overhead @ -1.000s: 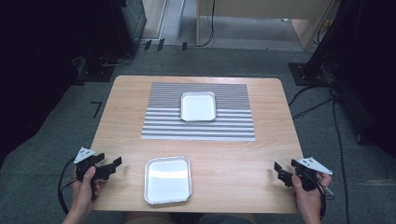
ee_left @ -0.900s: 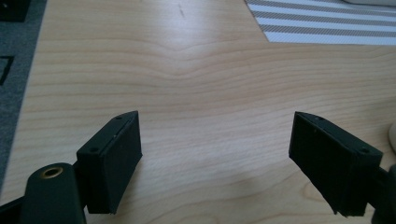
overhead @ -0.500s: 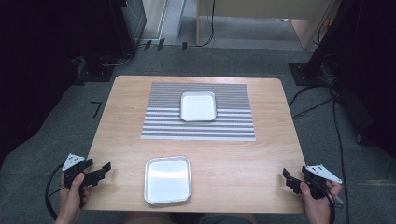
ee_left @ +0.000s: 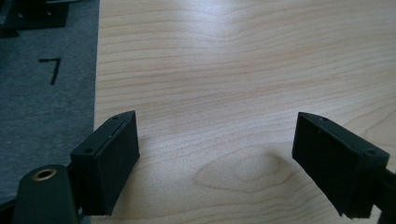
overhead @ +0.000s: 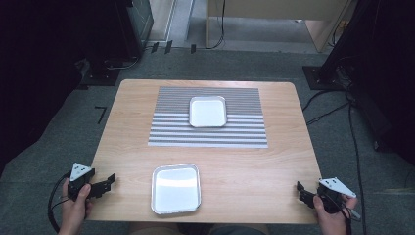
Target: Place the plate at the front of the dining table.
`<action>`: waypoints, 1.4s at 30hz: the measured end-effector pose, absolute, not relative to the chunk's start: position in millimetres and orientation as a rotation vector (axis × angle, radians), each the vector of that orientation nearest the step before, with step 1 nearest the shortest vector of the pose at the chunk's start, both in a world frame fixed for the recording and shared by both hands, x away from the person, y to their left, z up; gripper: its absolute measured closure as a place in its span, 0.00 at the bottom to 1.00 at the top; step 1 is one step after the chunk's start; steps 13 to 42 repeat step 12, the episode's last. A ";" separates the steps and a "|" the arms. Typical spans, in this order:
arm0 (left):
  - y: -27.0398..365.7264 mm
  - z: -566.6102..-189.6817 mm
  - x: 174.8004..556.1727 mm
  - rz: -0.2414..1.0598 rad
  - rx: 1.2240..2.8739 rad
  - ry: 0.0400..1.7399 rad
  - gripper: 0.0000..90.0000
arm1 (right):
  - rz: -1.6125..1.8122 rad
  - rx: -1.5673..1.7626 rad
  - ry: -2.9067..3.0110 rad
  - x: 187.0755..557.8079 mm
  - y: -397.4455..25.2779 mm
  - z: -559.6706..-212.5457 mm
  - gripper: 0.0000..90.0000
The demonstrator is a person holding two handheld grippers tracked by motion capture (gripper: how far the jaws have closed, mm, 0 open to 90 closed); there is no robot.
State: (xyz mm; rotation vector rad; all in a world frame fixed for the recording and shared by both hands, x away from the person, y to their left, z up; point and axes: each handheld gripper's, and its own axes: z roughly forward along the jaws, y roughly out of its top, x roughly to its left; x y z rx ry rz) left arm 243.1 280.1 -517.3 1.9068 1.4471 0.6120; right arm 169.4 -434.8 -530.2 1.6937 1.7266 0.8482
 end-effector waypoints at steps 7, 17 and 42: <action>276.9 -517.7 243.1 0.629 1.931 1.440 0.16 | 0.839 1.701 1.726 170.4 -435.3 -530.1 0.16; 276.3 -517.7 242.3 0.634 1.925 1.451 0.16 | 0.841 1.700 1.716 168.9 -435.0 -530.8 0.15; 276.3 -517.7 242.3 0.634 1.925 1.451 0.16 | 0.841 1.700 1.716 168.9 -435.0 -530.8 0.15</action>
